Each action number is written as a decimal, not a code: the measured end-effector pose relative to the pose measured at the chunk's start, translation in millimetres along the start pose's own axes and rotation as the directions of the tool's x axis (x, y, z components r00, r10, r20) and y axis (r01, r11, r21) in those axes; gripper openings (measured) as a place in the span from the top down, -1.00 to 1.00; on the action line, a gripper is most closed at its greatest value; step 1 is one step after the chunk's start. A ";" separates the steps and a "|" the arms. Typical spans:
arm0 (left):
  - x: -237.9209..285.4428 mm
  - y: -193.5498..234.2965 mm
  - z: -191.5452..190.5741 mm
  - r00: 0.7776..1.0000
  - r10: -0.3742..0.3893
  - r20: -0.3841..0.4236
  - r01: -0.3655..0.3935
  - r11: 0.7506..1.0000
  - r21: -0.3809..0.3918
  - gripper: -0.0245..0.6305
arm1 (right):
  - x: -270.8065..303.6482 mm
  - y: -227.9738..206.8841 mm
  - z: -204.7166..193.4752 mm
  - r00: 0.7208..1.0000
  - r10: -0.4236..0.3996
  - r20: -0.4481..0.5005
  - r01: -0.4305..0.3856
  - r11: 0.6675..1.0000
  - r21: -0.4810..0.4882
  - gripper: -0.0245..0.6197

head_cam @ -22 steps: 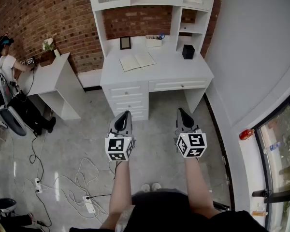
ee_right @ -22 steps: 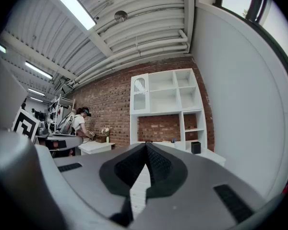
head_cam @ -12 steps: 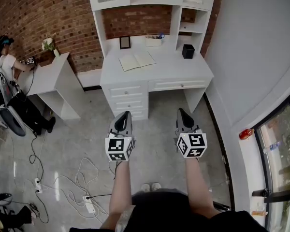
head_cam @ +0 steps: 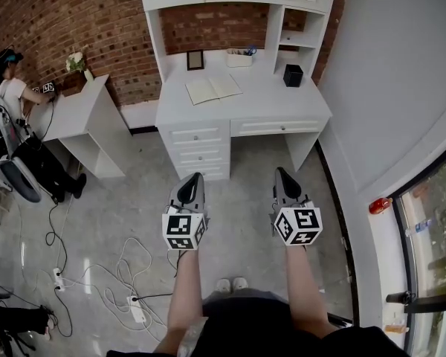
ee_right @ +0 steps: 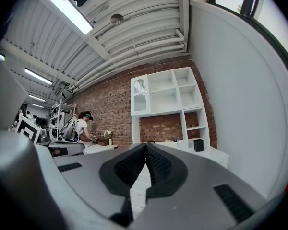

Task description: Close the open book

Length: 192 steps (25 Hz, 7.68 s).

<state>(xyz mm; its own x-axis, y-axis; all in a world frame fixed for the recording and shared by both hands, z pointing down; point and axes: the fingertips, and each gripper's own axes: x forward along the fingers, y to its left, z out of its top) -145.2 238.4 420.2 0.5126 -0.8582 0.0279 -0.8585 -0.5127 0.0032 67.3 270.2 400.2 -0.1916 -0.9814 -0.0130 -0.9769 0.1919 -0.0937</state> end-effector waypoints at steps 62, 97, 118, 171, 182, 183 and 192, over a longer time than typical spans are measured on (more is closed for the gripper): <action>302.1 106.4 8.1 0.997 -0.010 0.076 0.013 0.999 -0.045 0.26 | 296.4 -140.7 -3.8 1.000 -0.004 0.031 0.003 0.999 0.045 0.93; 557.8 162.5 -76.1 0.979 -0.060 -0.194 0.058 0.998 -0.017 0.26 | 547.2 -227.8 -45.5 0.988 0.052 -0.147 -0.048 0.998 0.031 0.93; 620.4 143.1 -224.2 0.695 0.107 -0.711 0.447 0.711 0.544 0.26 | 580.8 -253.9 -92.9 0.962 0.098 -0.253 -0.087 0.995 0.056 0.93; 630.9 140.5 -240.8 0.753 0.141 -0.642 0.408 0.666 0.625 0.81 | 587.1 -251.3 -124.7 0.933 0.117 -0.340 -0.110 0.993 0.039 0.93; 616.8 161.1 -205.0 0.849 0.154 -0.505 0.077 0.910 0.406 0.84 | 592.3 -242.4 -127.4 0.928 0.128 -0.349 -0.123 0.992 0.035 0.93; 615.1 163.7 -202.9 0.853 0.157 -0.499 0.047 0.927 0.371 0.84 | 593.4 -240.6 -127.8 0.927 0.131 -0.350 -0.126 0.991 0.036 0.93; 595.1 186.8 -197.8 0.875 0.186 -0.448 -0.193 0.981 0.029 0.85 | 601.7 -224.8 -131.9 0.921 0.161 -0.353 -0.156 0.987 0.044 0.93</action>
<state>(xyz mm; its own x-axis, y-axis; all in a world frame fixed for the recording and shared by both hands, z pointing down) -2.9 -363.0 635.1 0.2838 -0.8342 0.4727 -0.9408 -0.3377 -0.0310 159.1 -362.7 544.7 -0.3676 -0.8715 0.3248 -0.9300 0.3421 -0.1345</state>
